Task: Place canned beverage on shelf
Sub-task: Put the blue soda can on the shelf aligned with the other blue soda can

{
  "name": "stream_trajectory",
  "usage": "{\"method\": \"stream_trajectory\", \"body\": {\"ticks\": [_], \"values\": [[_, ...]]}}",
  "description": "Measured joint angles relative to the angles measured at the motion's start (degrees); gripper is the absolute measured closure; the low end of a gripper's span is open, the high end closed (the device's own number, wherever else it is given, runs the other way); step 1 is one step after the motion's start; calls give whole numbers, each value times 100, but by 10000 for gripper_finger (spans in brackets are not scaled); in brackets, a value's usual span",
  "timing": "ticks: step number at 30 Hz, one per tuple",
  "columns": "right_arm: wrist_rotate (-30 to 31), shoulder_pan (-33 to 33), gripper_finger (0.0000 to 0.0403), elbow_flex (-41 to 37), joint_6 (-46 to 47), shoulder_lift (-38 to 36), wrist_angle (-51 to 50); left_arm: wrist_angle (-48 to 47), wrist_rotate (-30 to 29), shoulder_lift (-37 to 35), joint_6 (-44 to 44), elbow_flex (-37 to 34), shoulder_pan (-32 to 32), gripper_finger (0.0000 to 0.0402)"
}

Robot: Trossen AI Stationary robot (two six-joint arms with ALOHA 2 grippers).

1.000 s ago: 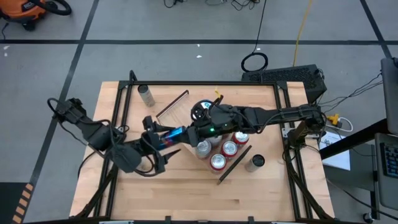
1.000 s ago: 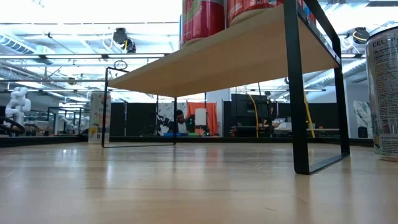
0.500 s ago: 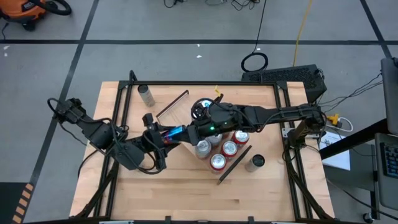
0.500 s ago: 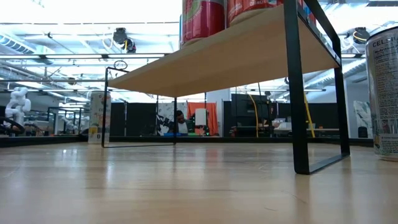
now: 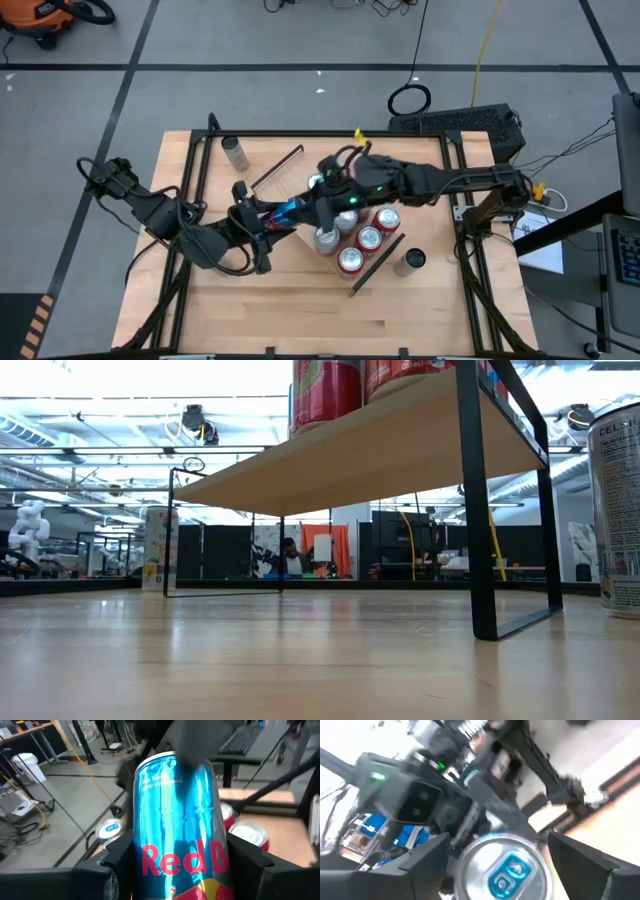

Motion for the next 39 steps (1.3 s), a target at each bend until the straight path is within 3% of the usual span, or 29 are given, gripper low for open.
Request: {"method": "stream_trajectory", "body": {"ticks": [7, 10, 14, 19, 22, 25, 31, 34, 39], "values": [[-2, -75, 79, 4, -1300, -474, -22, 1159, -401, -8, 410, -7, -1, 177], [22, -83, 79, 5, -1972, -732, -281, 2100, -617, -11, 868, -7, 3, 177], [-35, -243, 79, 11, -2212, -910, -839, 3790, -990, -15, 1683, -7, 7, 178], [-628, -434, 78, 0, -2903, -862, -641, 5810, -985, -24, 2590, -7, 195, 172], [-986, -624, 78, 0, -3224, -849, -299, 6465, -945, -26, 2721, -7, 414, 170], [-1495, -906, 78, 0, -3297, -834, -19, 6584, -662, -26, 2449, -6, 720, 170], [-2890, -1502, 78, 0, -2782, -838, 321, 6801, 589, 179, 1813, -4, 1339, 169], [-3260, -1665, 78, 0, -2706, -838, 388, 7050, 1084, 328, 1790, -4, 1563, 169], [-3686, -1844, 78, 0, -2663, -838, 487, 7357, 1243, 586, 1788, -4, 1778, 169]]}}
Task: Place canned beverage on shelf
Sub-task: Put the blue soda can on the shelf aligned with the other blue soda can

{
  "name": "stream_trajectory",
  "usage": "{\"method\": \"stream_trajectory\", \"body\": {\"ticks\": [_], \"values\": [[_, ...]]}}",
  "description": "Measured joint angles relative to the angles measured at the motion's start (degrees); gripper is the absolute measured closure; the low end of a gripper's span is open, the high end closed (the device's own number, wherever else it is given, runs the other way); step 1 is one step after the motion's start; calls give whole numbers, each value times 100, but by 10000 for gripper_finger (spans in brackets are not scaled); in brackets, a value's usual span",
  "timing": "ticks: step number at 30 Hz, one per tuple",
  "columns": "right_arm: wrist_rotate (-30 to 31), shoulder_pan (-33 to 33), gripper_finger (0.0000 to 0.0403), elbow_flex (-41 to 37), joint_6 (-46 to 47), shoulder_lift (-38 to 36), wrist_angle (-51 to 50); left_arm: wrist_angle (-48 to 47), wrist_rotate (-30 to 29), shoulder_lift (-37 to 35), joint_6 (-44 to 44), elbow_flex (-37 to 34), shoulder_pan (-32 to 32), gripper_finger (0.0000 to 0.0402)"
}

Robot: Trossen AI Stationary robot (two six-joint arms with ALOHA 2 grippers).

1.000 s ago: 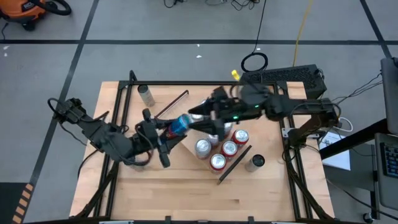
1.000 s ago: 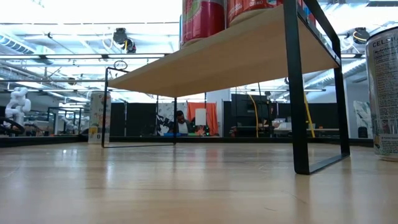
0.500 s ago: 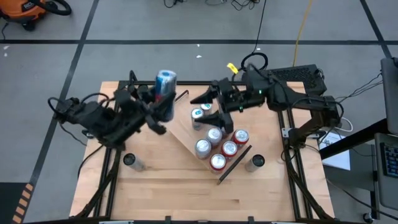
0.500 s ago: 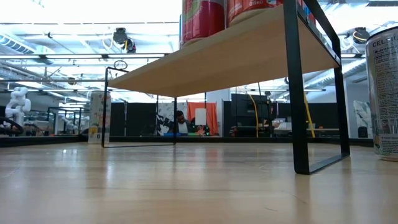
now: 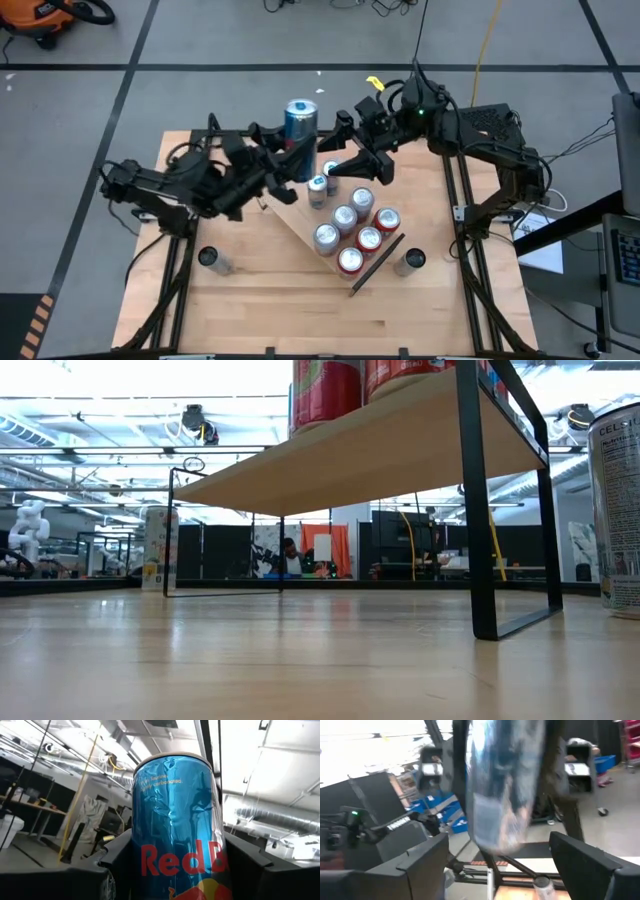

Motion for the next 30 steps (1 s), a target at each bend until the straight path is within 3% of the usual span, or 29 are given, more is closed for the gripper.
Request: {"method": "stream_trajectory", "body": {"ticks": [8, 16, 30], "values": [[-86, -34, 78, 0, 73, 3, 185, 130, 439, 305, -464, 0, 242, 169], [-373, -33, 85, -1, 35, 84, 131, 247, 523, 432, -595, 7, 400, 168], [-359, -39, 174, -4, -204, 92, -26, 164, 520, 451, -571, 7, 396, 168]]}}
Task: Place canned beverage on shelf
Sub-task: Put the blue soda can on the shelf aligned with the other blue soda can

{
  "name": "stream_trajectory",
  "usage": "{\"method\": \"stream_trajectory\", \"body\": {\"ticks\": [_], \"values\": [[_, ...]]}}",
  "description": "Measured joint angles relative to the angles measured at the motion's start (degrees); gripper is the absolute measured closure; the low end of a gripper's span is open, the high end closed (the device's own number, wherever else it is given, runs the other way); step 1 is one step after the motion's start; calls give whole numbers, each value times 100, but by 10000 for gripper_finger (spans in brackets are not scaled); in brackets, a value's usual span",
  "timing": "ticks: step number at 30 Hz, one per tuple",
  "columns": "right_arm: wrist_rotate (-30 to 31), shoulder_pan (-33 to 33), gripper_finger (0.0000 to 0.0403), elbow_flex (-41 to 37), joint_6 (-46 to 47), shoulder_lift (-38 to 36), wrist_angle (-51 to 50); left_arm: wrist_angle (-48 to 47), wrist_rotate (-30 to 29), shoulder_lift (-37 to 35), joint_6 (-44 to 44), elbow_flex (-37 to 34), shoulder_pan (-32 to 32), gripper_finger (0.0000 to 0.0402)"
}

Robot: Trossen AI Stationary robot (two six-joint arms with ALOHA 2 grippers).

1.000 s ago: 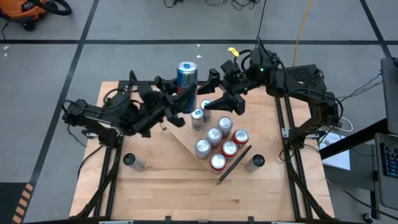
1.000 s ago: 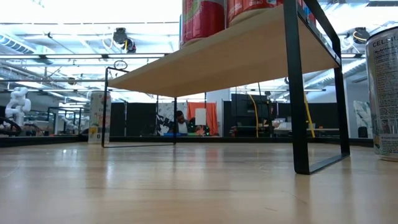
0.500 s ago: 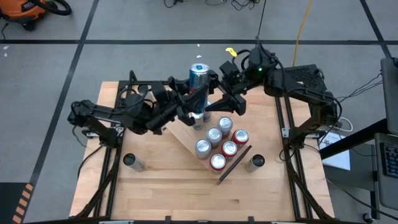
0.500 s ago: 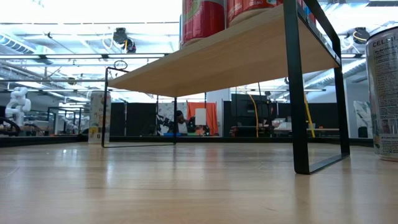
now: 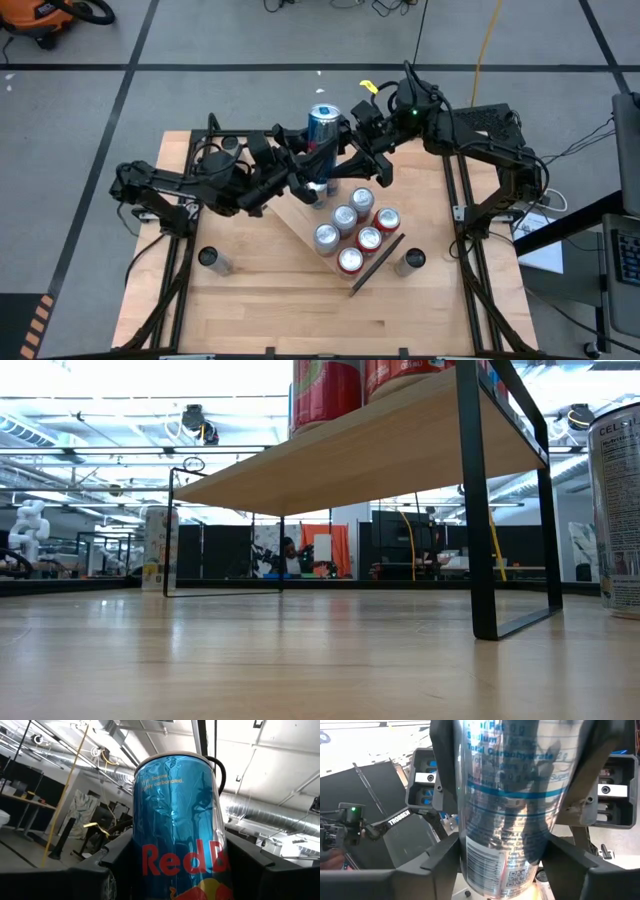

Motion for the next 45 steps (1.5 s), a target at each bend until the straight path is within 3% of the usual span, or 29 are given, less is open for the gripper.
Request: {"method": "stream_trajectory", "body": {"ticks": [9, 19, 28, 36, 45], "values": [[-9, 0, 202, 0, -31, 0, -7, -150, -95, -11, 45, 0, -29, 160], [-17, 0, 198, 0, -40, 2, -9, -166, -733, -45, 280, 0, -219, 65], [-28, 0, 198, 0, -59, 2, -80, -242, -916, -401, 271, 0, -397, 59], [-26, 2, 198, 0, -195, 0, -511, -1591, -865, -933, -701, 0, -413, 59], [-16, 13, 198, 4, -486, -2, -912, -2855, -204, -1211, -1803, 0, -253, 59]]}}
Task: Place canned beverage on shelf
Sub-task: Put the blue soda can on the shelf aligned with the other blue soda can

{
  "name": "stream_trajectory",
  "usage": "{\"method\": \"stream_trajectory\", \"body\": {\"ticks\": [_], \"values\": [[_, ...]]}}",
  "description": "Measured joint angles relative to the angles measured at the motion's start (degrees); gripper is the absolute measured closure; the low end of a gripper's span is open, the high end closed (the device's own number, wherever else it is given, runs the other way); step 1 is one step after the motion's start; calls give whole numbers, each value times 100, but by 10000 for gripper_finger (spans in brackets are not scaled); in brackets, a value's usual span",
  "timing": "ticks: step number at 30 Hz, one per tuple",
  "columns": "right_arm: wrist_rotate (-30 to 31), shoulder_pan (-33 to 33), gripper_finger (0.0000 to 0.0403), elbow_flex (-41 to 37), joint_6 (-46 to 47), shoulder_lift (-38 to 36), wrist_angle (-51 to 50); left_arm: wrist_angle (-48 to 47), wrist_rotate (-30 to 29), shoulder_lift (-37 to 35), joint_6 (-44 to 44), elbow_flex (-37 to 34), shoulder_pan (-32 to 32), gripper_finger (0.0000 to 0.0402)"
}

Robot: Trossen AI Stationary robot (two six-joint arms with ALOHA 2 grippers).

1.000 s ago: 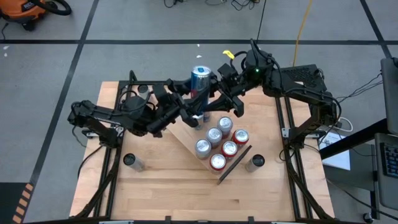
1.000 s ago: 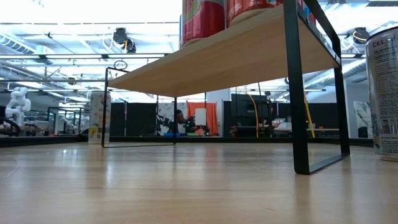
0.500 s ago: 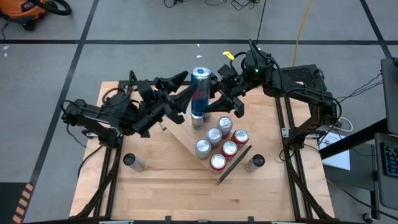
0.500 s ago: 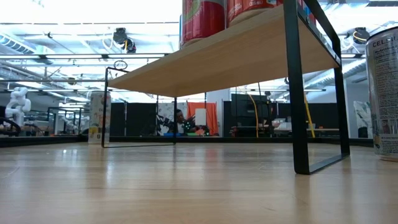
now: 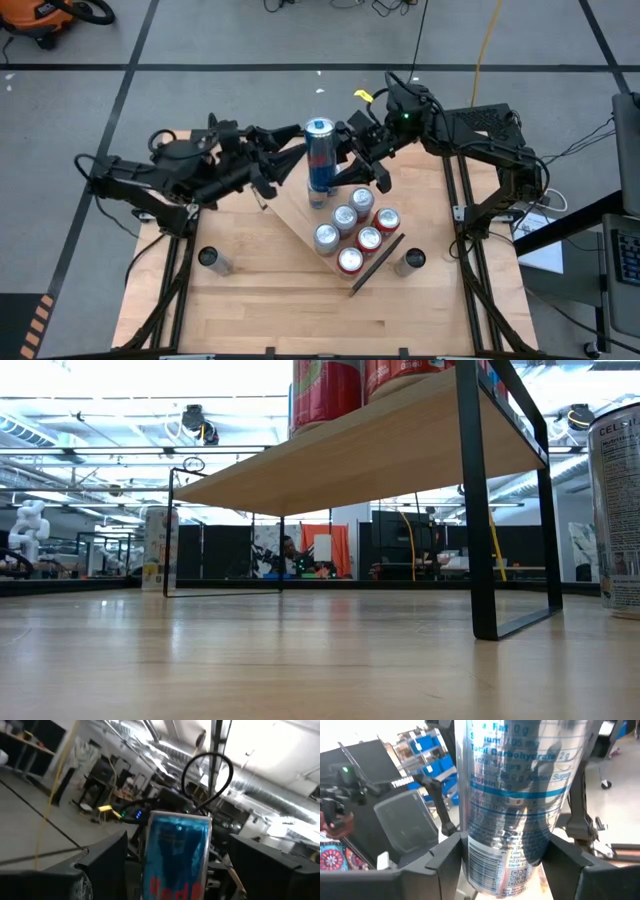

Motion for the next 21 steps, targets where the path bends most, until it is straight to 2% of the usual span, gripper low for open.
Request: {"method": "stream_trajectory", "body": {"ticks": [4, 11, 16, 21], "values": [[16, 0, 198, 0, -249, 0, -362, -145, 432, 35, -294, 0, 145, 59], [31, 0, 198, 0, -457, 0, -648, -262, 932, 160, -321, -2, 318, 59], [33, 0, 198, 0, -477, 26, -727, -305, 1004, 189, -308, -2, 357, 60], [12, 2, 198, 0, -510, 73, -765, -349, 1119, 243, -315, -2, 377, 78]]}}
